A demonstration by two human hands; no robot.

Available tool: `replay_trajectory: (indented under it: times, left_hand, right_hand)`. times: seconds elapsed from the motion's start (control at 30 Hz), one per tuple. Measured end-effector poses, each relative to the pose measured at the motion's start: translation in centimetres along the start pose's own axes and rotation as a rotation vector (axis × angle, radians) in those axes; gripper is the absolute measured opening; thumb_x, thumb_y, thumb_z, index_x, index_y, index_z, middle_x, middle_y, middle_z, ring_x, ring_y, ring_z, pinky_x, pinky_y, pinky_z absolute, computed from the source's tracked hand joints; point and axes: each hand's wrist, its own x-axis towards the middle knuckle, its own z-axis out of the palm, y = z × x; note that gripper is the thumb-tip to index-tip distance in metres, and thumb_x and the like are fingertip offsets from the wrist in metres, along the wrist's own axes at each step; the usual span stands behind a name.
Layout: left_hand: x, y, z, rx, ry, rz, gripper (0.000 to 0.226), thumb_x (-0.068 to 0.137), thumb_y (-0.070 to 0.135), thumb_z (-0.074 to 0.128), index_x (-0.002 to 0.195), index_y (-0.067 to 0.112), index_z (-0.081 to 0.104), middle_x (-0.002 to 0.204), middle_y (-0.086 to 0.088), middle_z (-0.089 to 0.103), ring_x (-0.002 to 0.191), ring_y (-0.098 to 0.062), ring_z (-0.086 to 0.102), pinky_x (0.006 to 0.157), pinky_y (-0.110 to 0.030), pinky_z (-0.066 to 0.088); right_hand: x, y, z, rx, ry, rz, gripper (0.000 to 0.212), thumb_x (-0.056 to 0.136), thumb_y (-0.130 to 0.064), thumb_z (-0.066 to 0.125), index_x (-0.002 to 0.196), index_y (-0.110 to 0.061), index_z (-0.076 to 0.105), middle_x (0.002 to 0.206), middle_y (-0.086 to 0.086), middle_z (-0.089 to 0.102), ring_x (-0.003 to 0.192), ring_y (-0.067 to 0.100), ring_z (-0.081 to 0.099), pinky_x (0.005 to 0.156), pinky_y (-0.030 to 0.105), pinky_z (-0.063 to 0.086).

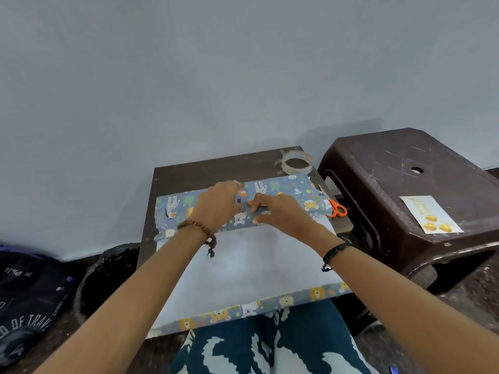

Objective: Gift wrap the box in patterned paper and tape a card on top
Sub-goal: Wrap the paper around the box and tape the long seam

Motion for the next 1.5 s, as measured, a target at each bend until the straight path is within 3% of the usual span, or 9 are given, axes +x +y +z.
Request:
replay_trajectory:
  times: [0.07,0.23,0.33,0.43,0.57,0.83,0.97,1.23,1.5]
  left_hand:
    - [1.3,0.2,-0.1,0.127,-0.219,0.033,0.057,0.085,0.031,0.065,0.135,0.014,0.044,0.147,-0.007,0.037,0.12,-0.027,0.051,0.098,-0.037,0.041]
    - [3.3,0.6,-0.4,0.325,-0.351,0.055,0.077,0.077,0.046,0.069,0.137,0.009,0.038,0.134,-0.013,0.051,0.111,-0.027,0.056,0.093,-0.033,0.044]
    - [3.9,1.2,-0.9,0.369,-0.402,0.042,0.091,0.077,0.044,0.07,0.146,0.008,0.023,0.133,-0.013,0.052,0.112,-0.027,0.056,0.092,-0.033,0.048]
    - [4.4,2.0,-0.8,0.404,-0.352,0.06,0.046,0.089,0.027,0.061,0.128,0.006,0.05,0.122,-0.011,0.06,0.112,-0.027,0.055,0.088,-0.032,0.046]
    - [5.0,2.9,-0.5,0.459,-0.293,0.097,0.025,0.096,0.011,0.046,0.117,0.005,0.058,0.119,-0.01,0.06,0.112,-0.025,0.052,0.073,-0.03,0.04]
    - [5.8,2.6,-0.6,0.45,-0.286,0.109,0.019,0.094,0.011,0.048,0.107,0.007,0.061,0.084,-0.004,0.056,0.074,-0.018,0.048,0.047,-0.022,0.022]
    - [5.9,2.6,-0.4,0.44,-0.259,0.131,0.02,0.095,0.012,0.048,0.11,0.008,0.06,0.111,-0.007,0.061,0.104,-0.023,0.056,0.049,-0.022,0.025]
    - [5.8,2.3,-0.4,0.446,-0.241,0.147,0.022,0.095,0.014,0.048,0.113,0.007,0.059,0.117,-0.009,0.06,0.11,-0.024,0.054,0.072,-0.027,0.033]
    - [5.9,2.3,-0.3,0.447,-0.25,0.146,0.021,0.095,0.014,0.049,0.113,0.008,0.058,0.115,-0.009,0.06,0.108,-0.024,0.055,0.053,-0.021,0.028]
  right_hand:
    - [0.2,0.4,-0.7,0.185,-0.049,0.022,0.02,0.078,-0.009,0.073,0.093,-0.003,0.063,0.097,0.007,0.07,0.082,0.005,0.062,0.073,0.004,0.042]
    - [2.0,1.2,-2.6,0.538,-0.009,0.187,0.002,0.081,-0.002,0.065,0.081,-0.001,0.065,0.081,0.008,0.071,0.076,0.008,0.067,0.076,0.018,0.052]
    - [4.7,3.0,-3.2,0.313,0.249,0.289,0.01,0.082,-0.002,0.057,0.077,-0.008,0.063,0.073,-0.001,0.063,0.065,0.004,0.059,0.067,0.025,0.05]
    - [7.7,5.0,-3.3,0.052,0.381,0.29,0.013,0.081,0.001,0.051,0.086,-0.007,0.06,0.091,0.011,0.061,0.081,0.025,0.06,0.074,0.044,0.052]
    - [10.4,5.9,-3.3,-0.431,0.218,0.298,0.029,0.089,-0.007,0.05,0.117,-0.002,0.048,0.117,0.016,0.049,0.104,0.031,0.05,0.07,0.031,0.038]
    - [13.3,7.5,-1.7,-0.749,0.147,0.399,0.026,0.094,-0.017,0.049,0.115,-0.002,0.044,0.116,0.017,0.053,0.107,0.03,0.052,0.08,0.034,0.045]
    - [13.8,7.3,-1.6,-0.819,0.115,0.429,0.018,0.093,-0.011,0.05,0.108,-0.003,0.053,0.113,0.016,0.057,0.107,0.032,0.054,0.084,0.034,0.044]
    - [14.2,5.8,-2.1,-0.952,-0.051,0.295,0.025,0.086,0.006,0.055,0.108,-0.005,0.059,0.111,0.013,0.06,0.103,0.026,0.06,0.067,0.028,0.037]
    - [14.3,4.5,-2.8,-1.125,-0.178,0.113,0.039,0.087,0.011,0.05,0.059,-0.012,0.035,0.062,0.0,0.038,0.065,0.013,0.051,0.045,0.023,0.02]
